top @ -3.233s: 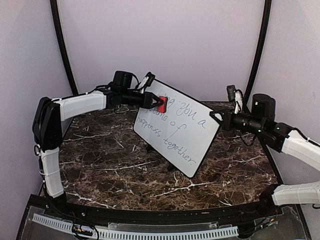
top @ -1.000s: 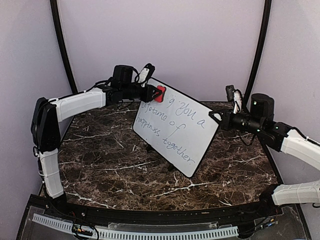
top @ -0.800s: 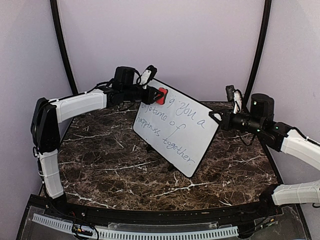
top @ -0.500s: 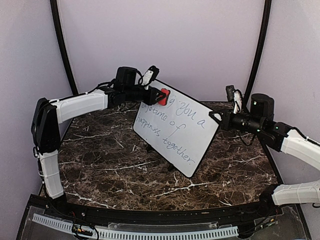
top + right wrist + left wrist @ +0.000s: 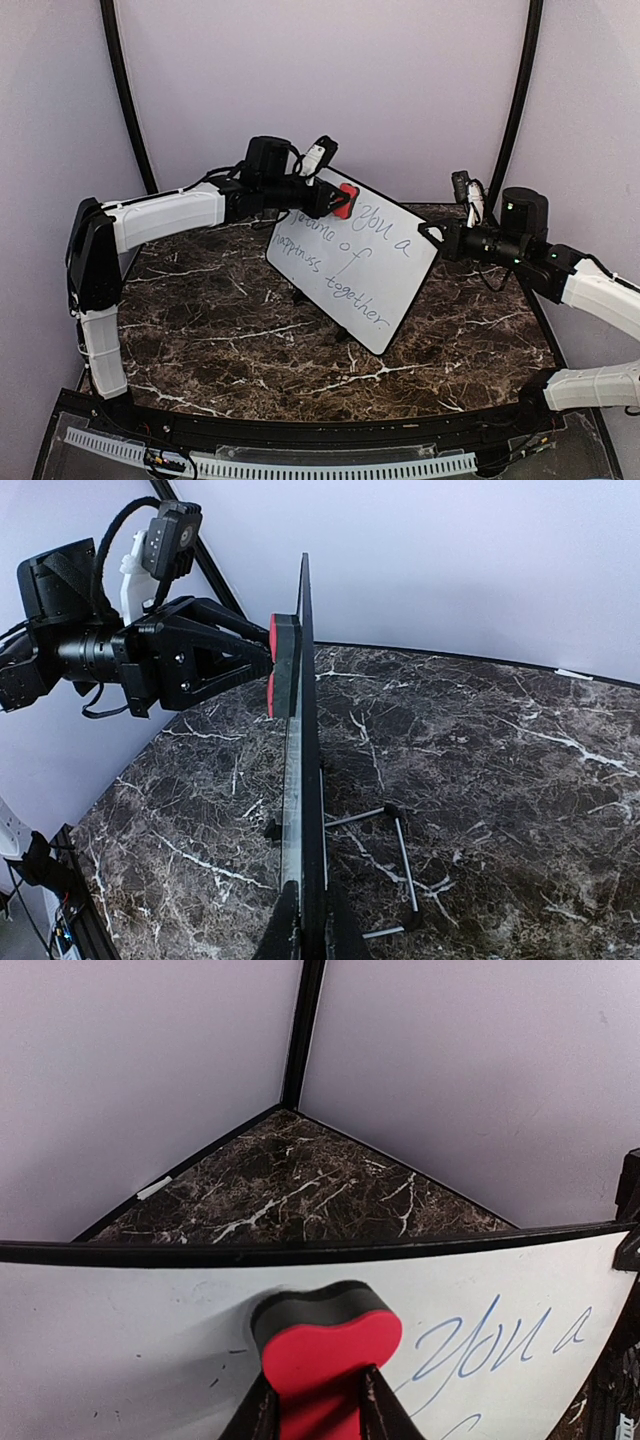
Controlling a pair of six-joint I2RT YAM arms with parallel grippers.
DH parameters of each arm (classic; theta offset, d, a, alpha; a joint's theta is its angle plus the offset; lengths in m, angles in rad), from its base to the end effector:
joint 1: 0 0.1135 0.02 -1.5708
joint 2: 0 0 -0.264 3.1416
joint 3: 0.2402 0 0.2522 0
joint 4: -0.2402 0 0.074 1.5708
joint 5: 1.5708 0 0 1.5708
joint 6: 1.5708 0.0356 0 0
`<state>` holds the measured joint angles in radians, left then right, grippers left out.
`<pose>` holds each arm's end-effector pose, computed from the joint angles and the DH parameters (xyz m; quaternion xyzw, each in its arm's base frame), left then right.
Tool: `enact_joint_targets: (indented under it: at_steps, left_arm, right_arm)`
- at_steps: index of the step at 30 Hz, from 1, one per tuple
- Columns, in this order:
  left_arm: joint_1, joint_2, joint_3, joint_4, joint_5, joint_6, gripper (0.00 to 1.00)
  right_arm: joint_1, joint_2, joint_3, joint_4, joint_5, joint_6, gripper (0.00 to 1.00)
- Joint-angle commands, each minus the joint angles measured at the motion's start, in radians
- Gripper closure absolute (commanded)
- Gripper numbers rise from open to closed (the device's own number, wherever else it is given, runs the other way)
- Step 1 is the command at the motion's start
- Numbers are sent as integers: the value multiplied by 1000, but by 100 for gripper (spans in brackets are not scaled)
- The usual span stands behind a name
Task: Erase the whiteboard
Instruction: Erase the center of the whiteboard.
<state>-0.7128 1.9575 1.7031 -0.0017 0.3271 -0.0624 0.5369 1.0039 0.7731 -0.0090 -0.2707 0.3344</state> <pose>0.3526 -0.3199 0.3271 0.3438 0.7083 -0.3472 0.5094 0.1976 0.1287 0.3129 -0.1617 0.7670 0.3544 0.5099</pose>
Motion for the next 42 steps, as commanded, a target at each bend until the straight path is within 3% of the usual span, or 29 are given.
enact_joint_targets:
  at_steps: [1,12,19,42]
  left_arm:
    - [7,21,31,-45,-101,11,74]
    - [130,37,84,-86,-106,6,74]
    - [145,44,77,-82,-76,7,74]
    - [-14,15,-84,52,38,-15,74]
  right_arm:
    - [44,-6,-1,-32,-134,-167,100]
    - [47,-11,-1,-31,-132,-170,100]
    - [47,-9,-1,-33,-129,-172,100]
    - [49,-3,0,-31,-128,-173,100]
